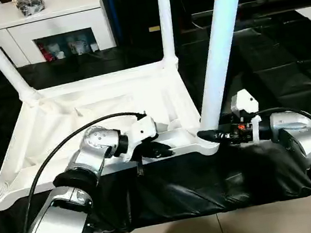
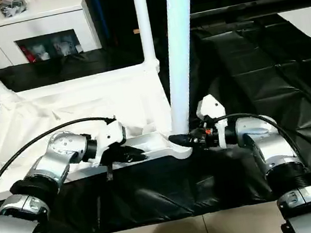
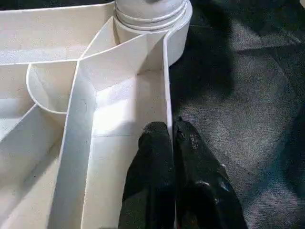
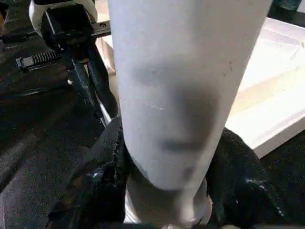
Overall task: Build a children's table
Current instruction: Rotate leg to tighten
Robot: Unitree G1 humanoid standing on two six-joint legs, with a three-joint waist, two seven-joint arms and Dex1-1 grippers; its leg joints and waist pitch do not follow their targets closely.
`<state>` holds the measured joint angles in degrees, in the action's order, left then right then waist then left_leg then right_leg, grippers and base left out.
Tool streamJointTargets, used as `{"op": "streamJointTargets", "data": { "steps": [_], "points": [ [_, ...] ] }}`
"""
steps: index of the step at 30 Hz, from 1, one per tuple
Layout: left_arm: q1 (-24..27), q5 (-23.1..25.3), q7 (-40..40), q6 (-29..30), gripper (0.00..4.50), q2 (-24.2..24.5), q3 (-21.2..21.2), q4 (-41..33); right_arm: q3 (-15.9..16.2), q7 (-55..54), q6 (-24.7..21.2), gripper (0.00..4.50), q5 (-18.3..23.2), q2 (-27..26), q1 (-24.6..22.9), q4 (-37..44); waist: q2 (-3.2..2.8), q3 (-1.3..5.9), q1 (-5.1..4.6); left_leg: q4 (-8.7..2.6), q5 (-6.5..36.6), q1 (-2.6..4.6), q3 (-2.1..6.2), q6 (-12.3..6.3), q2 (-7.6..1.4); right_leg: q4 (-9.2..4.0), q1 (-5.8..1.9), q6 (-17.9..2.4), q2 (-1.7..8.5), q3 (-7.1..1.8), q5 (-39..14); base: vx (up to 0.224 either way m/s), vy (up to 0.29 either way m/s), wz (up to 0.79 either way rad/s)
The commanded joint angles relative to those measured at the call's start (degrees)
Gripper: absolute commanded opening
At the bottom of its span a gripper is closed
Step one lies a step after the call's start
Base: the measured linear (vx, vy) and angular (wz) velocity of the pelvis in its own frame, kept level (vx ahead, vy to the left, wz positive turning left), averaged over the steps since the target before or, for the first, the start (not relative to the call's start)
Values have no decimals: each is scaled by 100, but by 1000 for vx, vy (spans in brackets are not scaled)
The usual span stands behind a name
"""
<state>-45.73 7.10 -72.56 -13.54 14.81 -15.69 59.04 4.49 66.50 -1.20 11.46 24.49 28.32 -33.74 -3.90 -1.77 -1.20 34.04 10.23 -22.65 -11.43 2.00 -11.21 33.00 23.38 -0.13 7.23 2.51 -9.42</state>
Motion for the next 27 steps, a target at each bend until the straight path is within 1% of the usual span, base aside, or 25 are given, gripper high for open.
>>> {"op": "streamJointTargets", "data": {
  "steps": [1, 2, 3, 4, 5, 6, 7, 8, 10, 11, 12, 13, 14, 15, 16, 17, 18, 19, 20, 21, 22, 23, 24, 26, 27],
  "points": [
    [-18, 176, -39, 145, 0, 34, -159, 104, 56, -175, -212, 191, -54, -109, -138, 42, 89, 340, 27, -427, 1534, 111, 20, -559, -148, -325, -267, -1503, 40, -23, -1068, 0, 0, 0],
    [-18, 178, -25, 156, 0, 29, -159, 104, 56, -190, -220, 191, -57, -114, -143, 43, 105, 327, 29, -441, 1613, 113, 23, -517, -149, -333, -266, -1470, 38, -23, -1219, 0, 0, 0],
    [-30, 222, 366, 343, 0, -140, -149, 77, 20, -850, -302, 191, -225, -328, -210, -89, 105, 299, 12, -463, 1758, 121, 21, -436, -154, -355, -238, -1405, 40, -37, -1468, 0, 0, 0],
    [-31, 225, 404, 362, 0, -158, -148, 74, 15, -924, -307, 191, -242, -352, -215, -104, 105, 299, 12, -463, 1758, 121, 21, -436, -154, -355, -238, -1405, 40, -37, -1468, 0, 0, 0],
    [-41, 246, 727, 542, 0, -325, -132, 53, -19, -1535, -326, 191, -382, -564, -254, -235, 109, 270, -49, -492, 2198, 146, 49, -208, -129, -413, -208, -1197, 55, -37, -2217, 0, 0, 0],
    [-44, 252, 918, 682, 0, -476, -131, 30, -50, -1892, -363, 191, -419, -740, -278, -302, 185, 259, -87, -499, 2441, 167, 70, -95, -121, -473, -177, -1011, 55, -35, -2704, 0, 0, 0],
    [-45, 254, 986, 732, 0, -536, -132, 21, -62, -2023, -374, 191, -427, -812, -285, -327, 154, 261, -89, -505, 2485, 186, 91, -37, -121, -469, -164, -952, 62, -41, -2815, 0, 0, 0],
    [-102, 245, 1384, 925, 0, -841, -98, 53, -168, -2647, -433, 191, -422, -1172, -203, -523, 128, 235, -106, -516, 2704, 223, 101, 32, -118, -522, -107, -849, 55, -44, -3068, 0, 0, 0],
    [-145, 237, 1570, 1017, 0, -1004, -82, 82, -215, -2994, -413, 191, -443, -1357, -119, -655, 123, 225, -165, -532, 2900, 220, 129, 133, -105, -538, -91, -768, 46, -26, -3220, 0, 0, 0],
    [-226, 231, 1852, 1134, 0, -1251, -62, 142, -253, -3521, -367, 191, -503, -1637, 57, -891, 112, 223, -256, -547, 3218, 237, 173, 181, -90, -587, -91, -618, 36, 19, -3414, 0, 0, 0],
    [-291, 230, 2045, 1207, 0, -1443, -57, 193, -240, -3954, -300, 191, -603, -1840, 223, -1099, 103, 223, -346, -546, 3399, 253, 195, 232, -83, -601, -62, -605, 38, 46, -3451, 0, 0, 0],
    [-324, 238, 2139, 1229, 0, -1536, -62, 219, -236, -4164, -272, 191, -647, -1949, 319, -1201, 101, 227, -394, -553, 3476, 253, 211, 239, -73, -616, -78, -585, 29, 70, -3465, 0, 0, 0],
    [-349, 243, 2207, 1246, 0, -1604, -66, 238, -232, -4318, -252, 191, -679, -2028, 390, -1275, 58, 224, -428, -565, 3560, 261, 230, 248, -73, -625, -87, -576, 33, 91, -3451, 0, 0, 0],
    [-404, 266, 2344, 1255, 0, -1731, -83, 281, -251, -4572, -228, 191, -688, -2204, 549, -1420, 63, 206, -541, -593, 3808, 233, 264, 239, -67, -663, -110, -508, 23, 144, -3495, 0, 0, 0],
    [-428, 278, 2398, 1253, 0, -1779, -94, 299, -264, -4666, -222, 191, -683, -2282, 619, -1475, 54, 201, -579, -588, 3933, 272, 267, 235, -59, -702, -81, -509, 21, 167, -3516, 0, 0, 0],
    [-460, 314, 2426, 1241, 0, -1816, -123, 324, -284, -4806, -156, 191, -694, -2393, 730, -1533, 37, 197, -652, -579, 4109, 321, 281, 206, -51, -753, -77, -518, 19, 220, -3488, 0, 0, 0],
    [-505, 391, 2493, 1192, 0, -1776, -147, 369, -242, -4868, -2, 191, -809, -2493, 831, -1509, 24, 191, -687, -583, 4175, 319, 288, 185, -47, -770, -88, -529, 24, 247, -3473, 0, 0, 0],
    [-510, 426, 2507, 1181, 0, -1730, -154, 381, -265, -4868, 69, 191, -829, -2494, 839, -1484, 15, 171, -765, -614, 4300, 309, 327, 183, -56, -780, -135, -520, 34, 311, -3434, 0, 0, 0],
    [-510, 454, 2518, 1176, 0, -1688, -155, 387, -293, -4857, 122, 191, -840, -2485, 834, -1461, 18, 167, -782, -619, 4344, 314, 332, 178, -57, -796, -147, -508, 35, 332, -3414, 0, 0, 0],
    [-495, 482, 2491, 1115, 0, -1601, -159, 386, -301, -4793, 154, 191, -859, -2408, 799, -1413, 49, 187, -792, -586, 4218, 319, 317, 115, -30, -814, -142, -521, 69, 311, -3452, 0, 0, 0],
    [-493, 484, 2485, 1105, 0, -1589, -159, 386, -300, -4784, 159, 246, -863, -2394, 794, -1406, 52, 184, -793, -577, 4146, 312, 312, 82, -20, -820, -135, -524, 84, 303, -3515, 0, 0, 0],
    [-483, 484, 2467, 1100, 0, -1528, -133, 388, -313, -4734, 221, 260, -856, -2321, 764, -1374, 79, 185, -800, -568, 4002, 284, 310, 28, -13, -825, -141, -518, 109, 292, -3619, 0, 0, 0],
    [-483, 484, 2467, 1100, 0, -1528, -133, 388, -313, -4734, 221, 260, -856, -2321, 764, -1374, 66, 189, -803, -571, 3947, 266, 318, 11, -14, -807, -155, -517, 115, 290, -3627, 0, 0, 0],
    [-414, 466, 2285, 918, 0, -1225, -70, 383, -421, -4276, 346, 282, -727, -1978, 610, -1206, 85, 197, -804, -582, 3849, 229, 312, -29, -18, -798, -166, -533, 124, 287, -3575, 0, 0, 0],
    [-380, 445, 2166, 841, 0, -1089, -49, 382, -439, -3927, 348, 295, -633, -1822, 525, -1084, 80, 244, -781, -590, 3595, 167, 308, -119, -42, -740, -229, -635, 158, 247, -3233, 0, 0, 0]
  ]
}}
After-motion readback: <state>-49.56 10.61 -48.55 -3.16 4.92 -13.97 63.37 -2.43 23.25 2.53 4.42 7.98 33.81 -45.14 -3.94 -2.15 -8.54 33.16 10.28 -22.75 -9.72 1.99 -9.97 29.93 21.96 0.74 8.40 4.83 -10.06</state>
